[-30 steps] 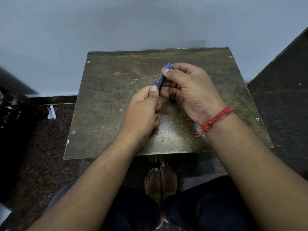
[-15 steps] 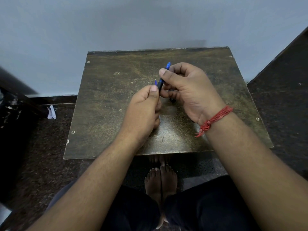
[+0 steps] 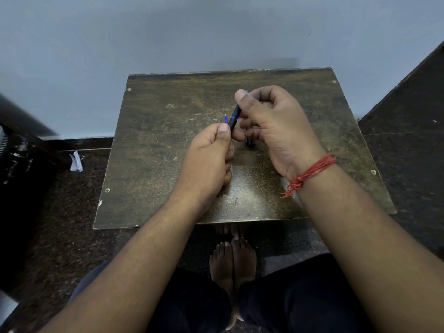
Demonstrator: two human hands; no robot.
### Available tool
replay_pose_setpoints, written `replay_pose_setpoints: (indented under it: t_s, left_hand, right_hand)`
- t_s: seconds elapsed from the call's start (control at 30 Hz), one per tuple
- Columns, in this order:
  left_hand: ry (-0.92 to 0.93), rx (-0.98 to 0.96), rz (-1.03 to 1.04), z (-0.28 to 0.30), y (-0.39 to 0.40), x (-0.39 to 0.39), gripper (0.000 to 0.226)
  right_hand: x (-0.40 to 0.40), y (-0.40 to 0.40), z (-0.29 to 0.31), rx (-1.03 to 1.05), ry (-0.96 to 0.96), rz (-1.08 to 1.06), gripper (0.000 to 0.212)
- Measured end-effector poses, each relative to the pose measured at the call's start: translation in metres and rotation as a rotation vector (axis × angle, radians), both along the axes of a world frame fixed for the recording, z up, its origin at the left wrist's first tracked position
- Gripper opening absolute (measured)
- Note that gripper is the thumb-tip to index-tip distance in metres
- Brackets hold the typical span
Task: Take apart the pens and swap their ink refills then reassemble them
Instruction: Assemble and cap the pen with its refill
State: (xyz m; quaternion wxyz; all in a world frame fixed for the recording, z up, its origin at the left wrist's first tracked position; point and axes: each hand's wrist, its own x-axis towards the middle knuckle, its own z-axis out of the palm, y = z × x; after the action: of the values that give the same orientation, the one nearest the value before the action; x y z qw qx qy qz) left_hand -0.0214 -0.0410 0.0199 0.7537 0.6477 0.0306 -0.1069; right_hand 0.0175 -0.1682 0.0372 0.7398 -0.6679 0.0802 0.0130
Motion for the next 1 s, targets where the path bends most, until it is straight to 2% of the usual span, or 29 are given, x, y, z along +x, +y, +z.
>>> replay_pose_setpoints:
  t_s: [0.13, 0.3, 0.47, 0.6, 0.73, 0.83, 0.93, 1.0]
  left_hand:
    - [-0.002, 0.007, -0.004, 0.0003, 0.0005, -0.0002, 0.035]
    - [-0.006, -0.001, 0.004, 0.0009, 0.0001, -0.0002, 0.036]
    - [-0.009, 0.025, 0.005, 0.001, 0.0011, -0.0002, 0.035]
    - [-0.01, 0.019, 0.005, 0.0014, 0.0009, -0.0001, 0.036]
    - [-0.011, 0.023, 0.003, 0.0012, 0.0003, 0.0, 0.036]
    - [-0.006, 0.028, 0.004, 0.001, 0.0006, -0.0003, 0.036]
    - [-0.009, 0.041, 0.0, 0.0014, 0.0005, -0.0007, 0.035]
    - [-0.013, 0.036, 0.002, 0.0016, 0.0002, -0.0006, 0.035]
  right_hand:
    - [-0.0004, -0.0021, -0.0012, -0.093, -0.021, 0.024, 0.02]
    - [0.0, -0.0032, 0.0023, 0.023, 0.025, 0.049, 0.003]
    - [-0.0001, -0.0047, 0.0049, 0.206, 0.062, 0.078, 0.029]
    - [0.0011, -0.0048, 0.0009, 0.106, 0.044, 0.036, 0.013]
    - [0.002, -0.0048, -0.002, 0.019, 0.03, 0.01, 0.014]
    - [0.0016, -0.0052, 0.0007, 0.096, 0.02, 0.022, 0.006]
    - [0.0014, -0.0069, 0.0033, 0.245, 0.035, 0.037, 0.024]
    - [0.0017, -0.0072, 0.0038, 0.283, 0.044, 0.037, 0.025]
